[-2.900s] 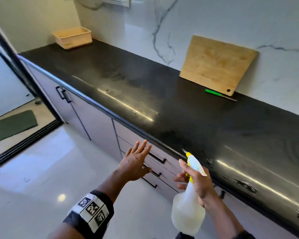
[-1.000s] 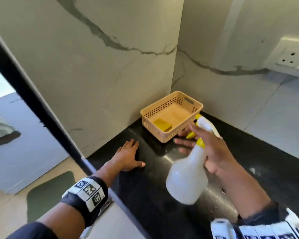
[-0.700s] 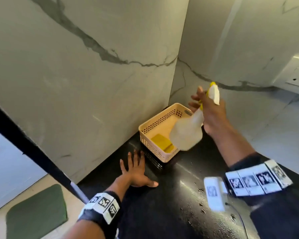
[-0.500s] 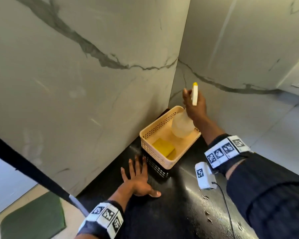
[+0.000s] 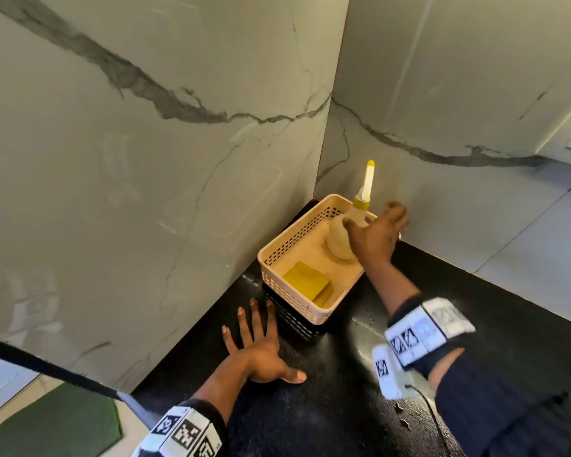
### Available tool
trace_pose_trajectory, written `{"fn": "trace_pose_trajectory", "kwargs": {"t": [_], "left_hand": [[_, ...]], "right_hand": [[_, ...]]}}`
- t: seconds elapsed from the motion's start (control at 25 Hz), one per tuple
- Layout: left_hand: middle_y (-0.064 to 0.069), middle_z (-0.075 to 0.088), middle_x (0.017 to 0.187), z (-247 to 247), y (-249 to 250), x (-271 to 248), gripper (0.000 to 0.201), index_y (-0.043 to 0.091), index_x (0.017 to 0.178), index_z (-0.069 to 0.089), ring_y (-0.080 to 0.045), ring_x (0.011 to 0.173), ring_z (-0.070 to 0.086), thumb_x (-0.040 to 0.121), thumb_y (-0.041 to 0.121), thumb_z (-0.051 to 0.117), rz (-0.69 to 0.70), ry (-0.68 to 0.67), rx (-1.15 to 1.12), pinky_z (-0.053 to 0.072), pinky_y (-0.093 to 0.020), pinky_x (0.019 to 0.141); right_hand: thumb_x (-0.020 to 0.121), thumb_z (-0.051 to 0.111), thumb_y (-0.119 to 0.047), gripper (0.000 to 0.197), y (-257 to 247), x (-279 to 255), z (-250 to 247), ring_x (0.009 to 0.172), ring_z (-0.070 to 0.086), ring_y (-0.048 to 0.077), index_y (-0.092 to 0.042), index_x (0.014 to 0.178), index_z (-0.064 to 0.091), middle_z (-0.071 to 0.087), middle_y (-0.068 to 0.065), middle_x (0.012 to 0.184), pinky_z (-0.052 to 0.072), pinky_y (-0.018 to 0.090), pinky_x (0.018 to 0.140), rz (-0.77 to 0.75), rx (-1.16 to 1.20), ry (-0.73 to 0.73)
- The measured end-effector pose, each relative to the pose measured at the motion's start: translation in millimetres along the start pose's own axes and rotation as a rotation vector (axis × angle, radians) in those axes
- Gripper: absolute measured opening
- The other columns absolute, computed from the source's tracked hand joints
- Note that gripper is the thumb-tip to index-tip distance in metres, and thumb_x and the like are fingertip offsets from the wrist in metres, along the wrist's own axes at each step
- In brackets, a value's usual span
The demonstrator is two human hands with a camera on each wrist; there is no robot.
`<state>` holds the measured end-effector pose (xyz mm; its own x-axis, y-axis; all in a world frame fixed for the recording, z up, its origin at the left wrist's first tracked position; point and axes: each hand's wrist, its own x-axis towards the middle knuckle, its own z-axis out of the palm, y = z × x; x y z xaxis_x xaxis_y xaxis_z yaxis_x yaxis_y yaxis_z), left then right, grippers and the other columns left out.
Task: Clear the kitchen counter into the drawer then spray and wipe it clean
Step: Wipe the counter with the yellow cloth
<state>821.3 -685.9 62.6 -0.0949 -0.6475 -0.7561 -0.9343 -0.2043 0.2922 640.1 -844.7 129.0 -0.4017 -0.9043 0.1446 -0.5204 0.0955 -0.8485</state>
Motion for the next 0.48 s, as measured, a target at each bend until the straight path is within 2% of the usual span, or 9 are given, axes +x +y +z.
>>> {"fn": "trace_pose_trajectory", "kwargs": {"t": [0.04, 0.08, 0.12, 0.2, 0.24, 0.28, 0.36, 0.48], "left_hand": [[-0.013, -0.055, 0.138, -1.2, 0.5, -0.5, 0.140, 0.021, 0.137, -0.045, -0.039, 0.128, -0.047, 0.070, 0.069, 0.069, -0.006, -0.003, -0.003, -0.022, -0.065, 0.106], [-0.013, -0.055, 0.138, -2.2, 1.0, -0.9, 0.140, 0.021, 0.137, -0.045, -0.039, 0.129, -0.046, 0.071, 0.069, 0.069, -0.012, 0.000, -0.001, -0.021, -0.065, 0.106], [-0.013, -0.054, 0.138, -2.6, 1.2, -0.7, 0.139, 0.021, 0.137, -0.044, -0.039, 0.129, -0.046, 0.071, 0.069, 0.069, -0.017, 0.002, 0.005, -0.021, -0.065, 0.106], [-0.013, -0.054, 0.139, -1.5, 1.9, -0.1, 0.140, 0.021, 0.138, -0.044, -0.038, 0.130, -0.046, 0.070, 0.070, 0.069, -0.022, 0.017, 0.012, -0.021, -0.064, 0.107], [-0.013, -0.054, 0.140, -0.2, 1.7, 0.3, 0.140, 0.021, 0.138, -0.043, -0.038, 0.130, -0.045, 0.070, 0.071, 0.069, -0.024, 0.038, 0.016, -0.020, -0.064, 0.107], [-0.013, -0.053, 0.140, 2.2, 1.1, 0.9, 0.141, 0.022, 0.139, -0.043, -0.038, 0.131, -0.045, 0.069, 0.072, 0.068, -0.025, 0.062, 0.019, -0.020, -0.064, 0.107], [-0.013, -0.052, 0.142, 6.6, 0.6, 1.5, 0.141, 0.023, 0.140, -0.042, -0.037, 0.132, -0.044, 0.067, 0.074, 0.068, -0.014, 0.105, 0.018, -0.020, -0.064, 0.108], [-0.012, -0.050, 0.144, 10.6, -2.1, 3.8, 0.141, 0.027, 0.142, -0.039, -0.036, 0.133, -0.043, 0.064, 0.078, 0.066, 0.007, 0.162, 0.007, -0.020, -0.063, 0.108]], "right_hand": [[0.078, 0.081, -0.022, 0.061, 3.8, -19.7, -1.7, 0.117, 0.053, 0.029, -0.013, 0.127, 0.047, 0.049, 0.009, 0.132, 0.046, 0.032, 0.087, -0.060, -0.036, -0.038], [0.080, 0.079, -0.023, 0.045, 4.1, -37.1, -3.4, 0.110, 0.058, 0.025, -0.015, 0.117, 0.056, 0.057, 0.004, 0.121, 0.047, 0.030, 0.083, -0.108, -0.080, -0.170], [0.081, 0.078, -0.025, 0.034, 4.9, -47.9, -2.2, 0.105, 0.061, 0.022, -0.018, 0.110, 0.061, 0.062, 0.000, 0.113, 0.049, 0.029, 0.081, -0.138, -0.183, -0.372], [0.080, 0.078, -0.029, 0.036, 0.6, -56.5, -0.2, 0.103, 0.061, 0.019, -0.022, 0.113, 0.064, 0.063, -0.003, 0.111, 0.054, 0.032, 0.086, -0.213, -0.557, -0.713], [0.080, 0.078, -0.030, 0.041, -2.2, -55.3, 2.3, 0.104, 0.061, 0.020, -0.022, 0.117, 0.063, 0.063, -0.001, 0.113, 0.055, 0.034, 0.089, -0.248, -0.718, -0.790], [0.081, 0.077, -0.029, 0.043, -5.6, -54.0, 4.4, 0.103, 0.061, 0.021, -0.021, 0.121, 0.062, 0.063, 0.001, 0.114, 0.055, 0.035, 0.090, -0.269, -0.811, -0.816], [0.084, 0.075, -0.025, 0.041, -6.0, -52.6, 9.4, 0.102, 0.062, 0.023, -0.017, 0.121, 0.061, 0.063, 0.004, 0.115, 0.055, 0.038, 0.092, -0.301, -0.849, -0.810], [0.089, 0.068, -0.016, 0.020, -2.0, -49.7, 12.3, 0.099, 0.062, 0.025, -0.015, 0.109, 0.065, 0.063, 0.007, 0.113, 0.055, 0.038, 0.091, -0.298, -0.683, -0.719]]}}
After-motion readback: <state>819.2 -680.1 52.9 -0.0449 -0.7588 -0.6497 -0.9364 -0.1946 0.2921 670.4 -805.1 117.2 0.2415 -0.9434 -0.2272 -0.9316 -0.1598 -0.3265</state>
